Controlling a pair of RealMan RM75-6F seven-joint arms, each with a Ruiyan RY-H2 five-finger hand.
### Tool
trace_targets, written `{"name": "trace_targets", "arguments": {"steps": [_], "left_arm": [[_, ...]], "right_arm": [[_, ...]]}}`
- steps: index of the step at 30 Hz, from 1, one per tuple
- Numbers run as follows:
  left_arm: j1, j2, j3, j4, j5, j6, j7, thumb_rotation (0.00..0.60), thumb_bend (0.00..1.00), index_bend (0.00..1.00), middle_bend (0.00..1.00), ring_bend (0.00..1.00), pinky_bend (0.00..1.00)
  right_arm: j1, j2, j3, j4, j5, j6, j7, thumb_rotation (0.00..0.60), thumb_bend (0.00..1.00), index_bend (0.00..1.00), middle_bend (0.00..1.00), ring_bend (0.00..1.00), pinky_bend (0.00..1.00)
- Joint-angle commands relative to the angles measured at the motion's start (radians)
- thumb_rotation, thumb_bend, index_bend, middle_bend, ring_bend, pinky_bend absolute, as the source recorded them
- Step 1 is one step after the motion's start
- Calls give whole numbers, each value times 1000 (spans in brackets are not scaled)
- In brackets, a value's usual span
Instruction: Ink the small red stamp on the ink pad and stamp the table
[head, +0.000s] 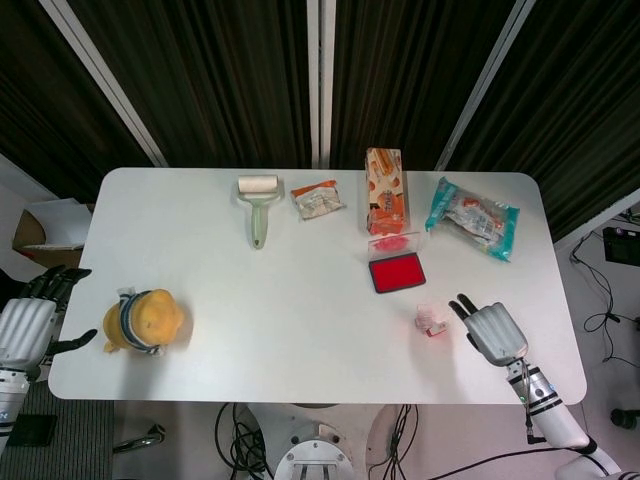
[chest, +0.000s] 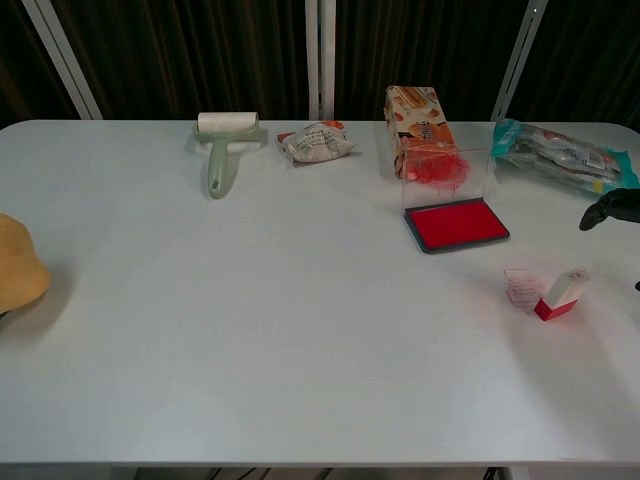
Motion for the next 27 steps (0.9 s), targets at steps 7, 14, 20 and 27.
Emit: {"name": "trace_targets", "arguments": {"steps": [7, 14, 20, 27], "left_arm": [[3, -4, 0, 8, -1, 4, -4, 600, 121, 161, 187, 118, 210], [5, -3, 1, 13, -3, 6, -12, 600, 122, 161, 187, 118, 210], [7, -1, 1, 16, -6, 5, -18, 600, 122, 161, 187, 118, 210], [9, -1, 2, 22, -6, 7, -25, 600, 122, 161, 187, 118, 210]], "right_arm": [[25, -81, -4, 69, 4, -15, 21, 600, 176, 378, 354, 853, 1000], [41, -124, -13, 106, 6, -30, 32, 600, 188, 410, 388, 853, 1000], [46, -144, -17, 124, 10, -31, 33, 600, 222, 460, 429, 853, 1000], [51, -163, -22, 148, 19, -35, 41, 600, 225, 486, 450, 853, 1000]]}}
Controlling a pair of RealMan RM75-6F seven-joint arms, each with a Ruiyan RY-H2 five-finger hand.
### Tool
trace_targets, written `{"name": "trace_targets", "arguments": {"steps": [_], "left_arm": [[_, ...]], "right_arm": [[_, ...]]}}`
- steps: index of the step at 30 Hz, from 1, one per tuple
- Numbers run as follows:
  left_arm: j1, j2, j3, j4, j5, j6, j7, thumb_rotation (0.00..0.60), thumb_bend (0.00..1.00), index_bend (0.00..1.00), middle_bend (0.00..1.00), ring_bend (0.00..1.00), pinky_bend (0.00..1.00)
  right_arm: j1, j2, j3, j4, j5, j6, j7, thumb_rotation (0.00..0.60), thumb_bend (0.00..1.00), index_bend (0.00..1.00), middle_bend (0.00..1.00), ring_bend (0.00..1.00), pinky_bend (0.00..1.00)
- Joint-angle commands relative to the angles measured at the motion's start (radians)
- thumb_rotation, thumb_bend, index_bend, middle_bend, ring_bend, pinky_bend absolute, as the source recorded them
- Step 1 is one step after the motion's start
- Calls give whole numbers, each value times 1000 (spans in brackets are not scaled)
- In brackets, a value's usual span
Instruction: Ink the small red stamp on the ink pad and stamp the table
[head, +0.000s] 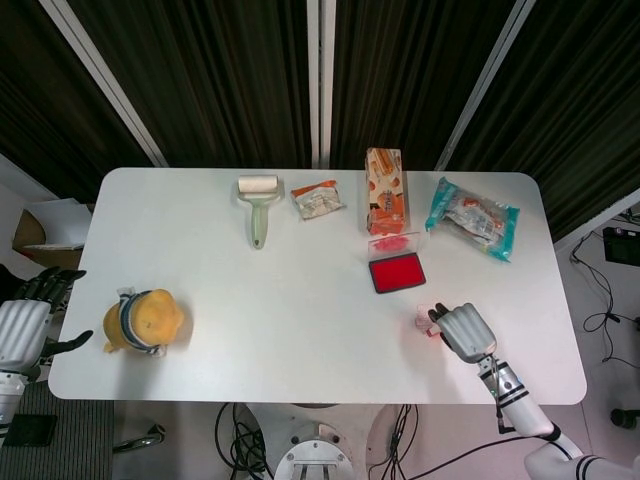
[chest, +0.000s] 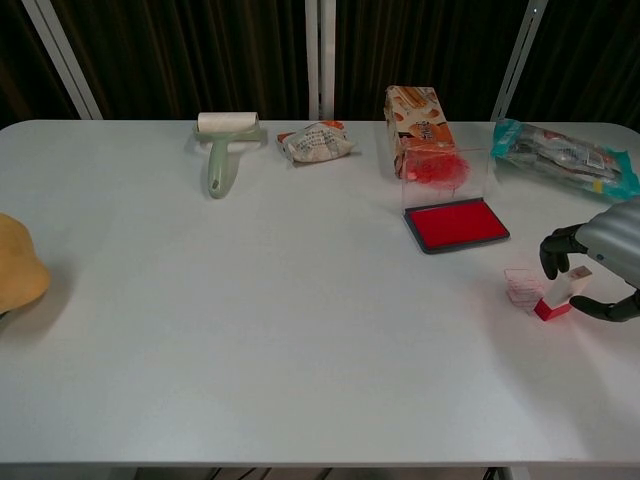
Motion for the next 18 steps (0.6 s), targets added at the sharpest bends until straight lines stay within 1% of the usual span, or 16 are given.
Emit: {"name": "trace_targets", "arguments": {"steps": [1, 5, 10, 18], "left_arm": [[1, 1, 0, 1, 0, 2, -1, 600, 122, 161, 187, 118, 210], [4, 3, 1, 1, -1, 4, -3, 600, 121, 161, 187, 118, 210], [7, 5, 0, 3, -3, 8, -7, 600, 122, 161, 187, 118, 210], [8, 9, -1, 1, -1, 10, -9, 600, 124, 161, 187, 118, 210]], "right_arm": [[2, -6, -3, 8, 3, -4, 4, 600, 226, 487, 450, 853, 1000], [4, -14, -6, 19, 5, -2, 10, 600, 227, 495, 455, 854, 1000], [5, -23, -9, 29, 2, 10, 24, 600, 230, 530, 481, 853, 1000], [7, -29, -10, 38, 7, 14, 23, 600, 263, 576, 518, 854, 1000]]}}
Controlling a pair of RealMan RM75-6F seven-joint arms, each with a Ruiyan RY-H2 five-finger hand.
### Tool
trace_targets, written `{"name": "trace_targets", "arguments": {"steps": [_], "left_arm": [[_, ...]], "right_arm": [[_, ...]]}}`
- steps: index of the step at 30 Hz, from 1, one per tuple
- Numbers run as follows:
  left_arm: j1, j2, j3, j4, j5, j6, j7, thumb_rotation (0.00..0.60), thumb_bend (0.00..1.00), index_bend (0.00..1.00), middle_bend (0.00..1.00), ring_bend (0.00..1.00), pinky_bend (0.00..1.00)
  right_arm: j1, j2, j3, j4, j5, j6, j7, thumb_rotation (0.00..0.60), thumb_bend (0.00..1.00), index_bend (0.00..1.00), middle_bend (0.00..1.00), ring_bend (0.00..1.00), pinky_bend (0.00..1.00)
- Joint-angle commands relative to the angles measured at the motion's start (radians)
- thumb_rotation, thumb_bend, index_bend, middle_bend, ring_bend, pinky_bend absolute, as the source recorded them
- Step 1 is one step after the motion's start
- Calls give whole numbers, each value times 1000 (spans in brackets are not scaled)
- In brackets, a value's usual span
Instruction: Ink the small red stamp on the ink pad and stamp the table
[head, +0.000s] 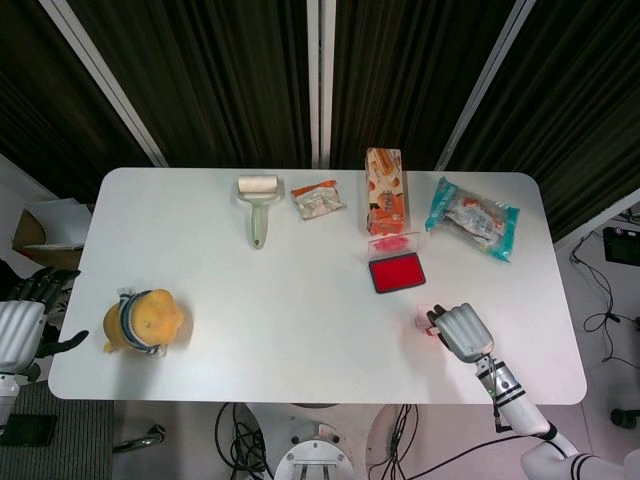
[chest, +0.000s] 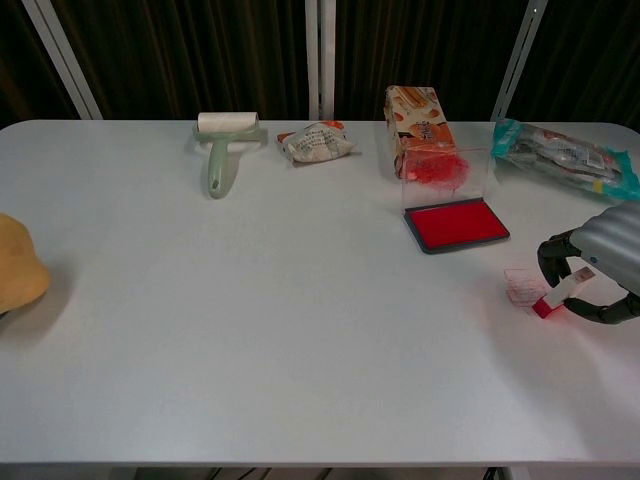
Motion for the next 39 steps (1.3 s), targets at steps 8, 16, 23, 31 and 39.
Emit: {"name": "trace_targets", "arguments": {"steps": [8, 16, 23, 31, 39], "left_arm": [[-2, 4, -1, -1, 1, -3, -1, 600, 124, 161, 187, 118, 210], [-8, 5, -3, -5, 0, -12, 2, 600, 124, 161, 187, 118, 210], [-6, 8, -4, -6, -11, -16, 5, 600, 124, 161, 187, 118, 210], [-6, 7, -5, 4, -18, -23, -3, 600, 124, 161, 187, 118, 210], [-6, 4, -5, 13, -21, -25, -8, 600, 124, 161, 187, 118, 209]], "right_arm": [[19, 23, 28, -37, 14, 11, 12, 600, 291, 604, 542, 854, 1000], [141, 57, 161, -139, 128, -132, 20, 600, 306, 614, 547, 853, 1000], [267, 41, 255, -155, 269, -313, -72, 600, 322, 622, 547, 854, 1000], [344, 5, 268, -122, 409, -438, -209, 600, 331, 626, 549, 854, 1000], [386, -20, 267, -94, 504, -475, -269, 600, 340, 626, 550, 853, 1000]]}}
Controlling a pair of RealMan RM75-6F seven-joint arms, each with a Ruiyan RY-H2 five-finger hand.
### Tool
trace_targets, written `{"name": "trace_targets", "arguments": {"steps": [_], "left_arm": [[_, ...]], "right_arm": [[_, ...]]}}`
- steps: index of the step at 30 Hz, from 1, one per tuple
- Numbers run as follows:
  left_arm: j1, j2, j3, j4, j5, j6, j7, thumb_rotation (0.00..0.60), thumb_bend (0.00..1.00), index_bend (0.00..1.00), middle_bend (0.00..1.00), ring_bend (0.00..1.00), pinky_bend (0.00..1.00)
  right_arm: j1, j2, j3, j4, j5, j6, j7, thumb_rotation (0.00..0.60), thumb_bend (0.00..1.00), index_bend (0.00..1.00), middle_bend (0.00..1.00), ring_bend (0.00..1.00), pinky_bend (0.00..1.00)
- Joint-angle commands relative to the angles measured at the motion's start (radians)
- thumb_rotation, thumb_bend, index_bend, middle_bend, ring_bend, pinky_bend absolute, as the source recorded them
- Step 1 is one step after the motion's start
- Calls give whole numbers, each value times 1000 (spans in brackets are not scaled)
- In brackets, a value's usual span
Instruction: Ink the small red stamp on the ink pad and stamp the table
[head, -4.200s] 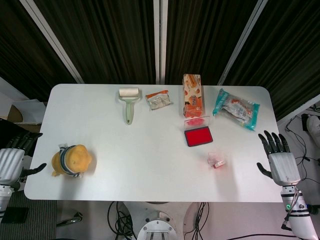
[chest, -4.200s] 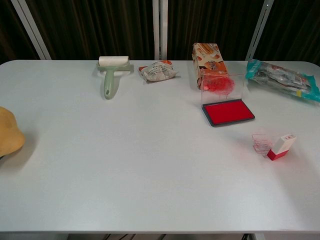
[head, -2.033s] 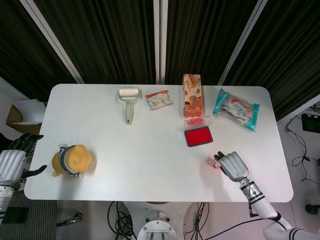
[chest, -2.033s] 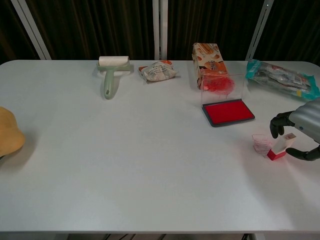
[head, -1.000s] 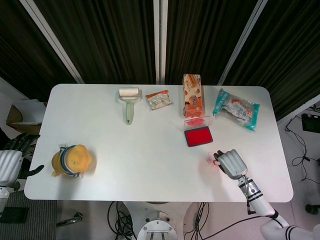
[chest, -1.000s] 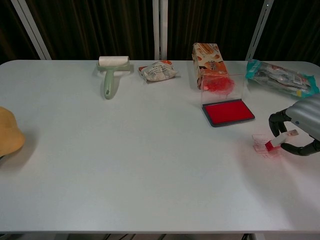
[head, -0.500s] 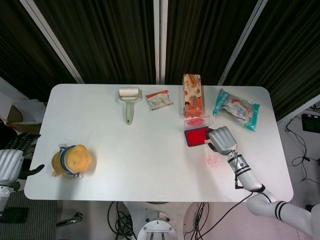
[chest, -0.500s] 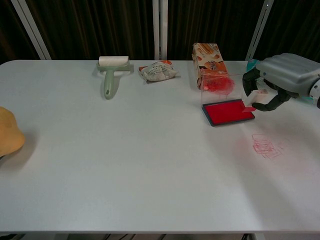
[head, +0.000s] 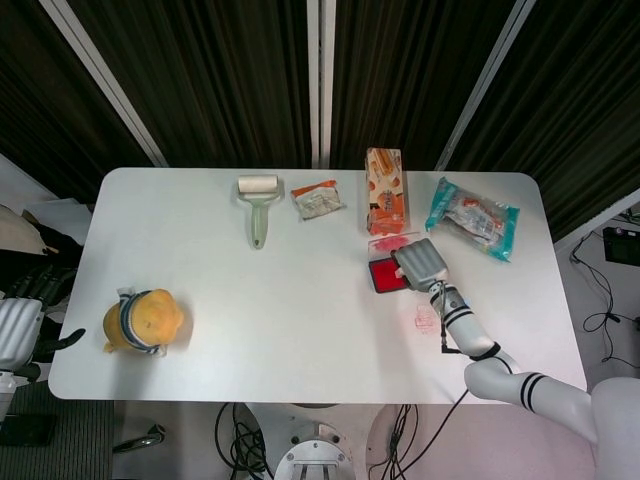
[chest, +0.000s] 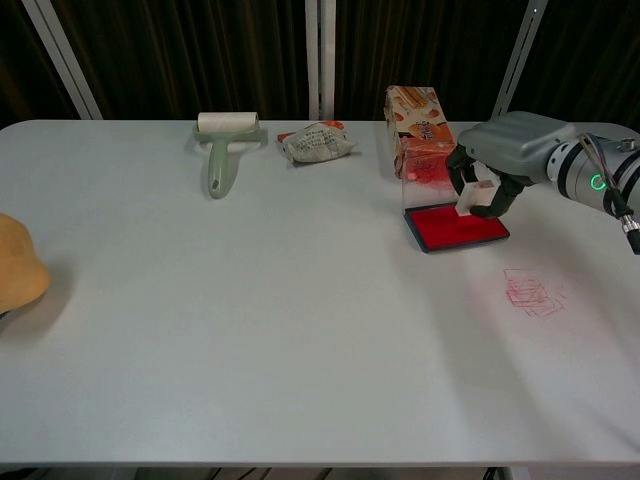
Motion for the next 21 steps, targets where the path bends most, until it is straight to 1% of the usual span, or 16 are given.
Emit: {"name": "trace_targets", "arguments": {"steps": [1, 13, 18, 21], "left_arm": [[0, 0, 0, 0, -1, -1, 1, 600, 124, 161, 187, 118, 210], [1, 0, -3, 3, -2, 3, 0, 600, 124, 161, 187, 118, 210], [2, -1, -2, 4, -3, 2, -1, 600, 124, 161, 187, 118, 210], [4, 2, -3, 3, -2, 8, 0, 600, 124, 161, 187, 118, 210]], "right_arm": [[17, -11, -3, 15, 24, -11, -18, 600, 340, 626, 550, 854, 1000], [61, -56, -31, 91, 102, -49, -43, 600, 345, 633, 558, 854, 1000], [69, -70, -39, 115, 113, -51, -34, 600, 348, 637, 562, 854, 1000], [70, -65, -42, 107, 108, -38, -21, 600, 348, 638, 563, 853, 1000]]}}
